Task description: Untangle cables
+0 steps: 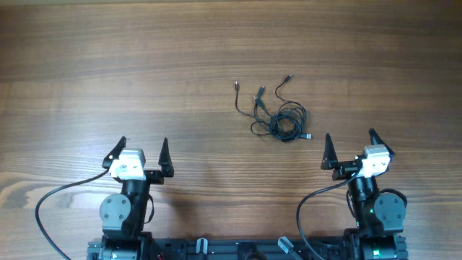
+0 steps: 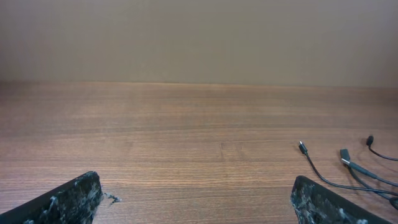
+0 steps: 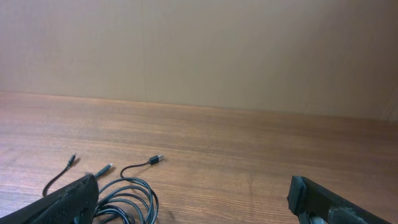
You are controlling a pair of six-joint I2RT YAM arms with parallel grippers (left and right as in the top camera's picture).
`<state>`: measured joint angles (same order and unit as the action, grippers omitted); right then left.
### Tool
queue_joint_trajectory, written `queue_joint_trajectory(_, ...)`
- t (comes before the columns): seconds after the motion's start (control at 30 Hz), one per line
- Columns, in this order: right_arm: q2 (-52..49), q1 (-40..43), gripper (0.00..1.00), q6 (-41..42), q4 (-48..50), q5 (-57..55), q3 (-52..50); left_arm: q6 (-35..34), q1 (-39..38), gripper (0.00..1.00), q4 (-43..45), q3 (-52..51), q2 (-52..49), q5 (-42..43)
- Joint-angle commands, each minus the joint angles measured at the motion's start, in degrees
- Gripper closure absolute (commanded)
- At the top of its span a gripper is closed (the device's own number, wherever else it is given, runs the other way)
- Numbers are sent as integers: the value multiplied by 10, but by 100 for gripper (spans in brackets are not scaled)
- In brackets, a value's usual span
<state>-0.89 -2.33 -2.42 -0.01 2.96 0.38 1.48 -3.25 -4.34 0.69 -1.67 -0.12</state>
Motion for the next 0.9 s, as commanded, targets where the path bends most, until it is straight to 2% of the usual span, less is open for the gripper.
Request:
queue_joint_trajectory(0.0,7,-3,0,9,1,5,-1,12,4,0,0,-3,-2,4)
queue_joint_trajectory(0.2,7,-3,0,10,1,5,-1,11,4,0,76,-3,-2,11)
queue_joint_trajectory(0.27,7,-3,0,9,1,5,-1,11,4,0,100,9,-2,44)
queue_joint_trajectory(0.33,7,-3,0,10,1,5,-1,11,4,0,99,40,-2,83)
queue_joint_trajectory(0.5,7,-3,0,9,1,5,-1,11,4,0,92,116,-2,86)
queue_joint_trajectory(0.7,7,-3,0,9,1,5,-1,11,4,0,-42,273,-13,86)
queue_joint_trajectory(0.87,7,-3,0,9,1,5,-1,11,4,0,-165,416,-84,86)
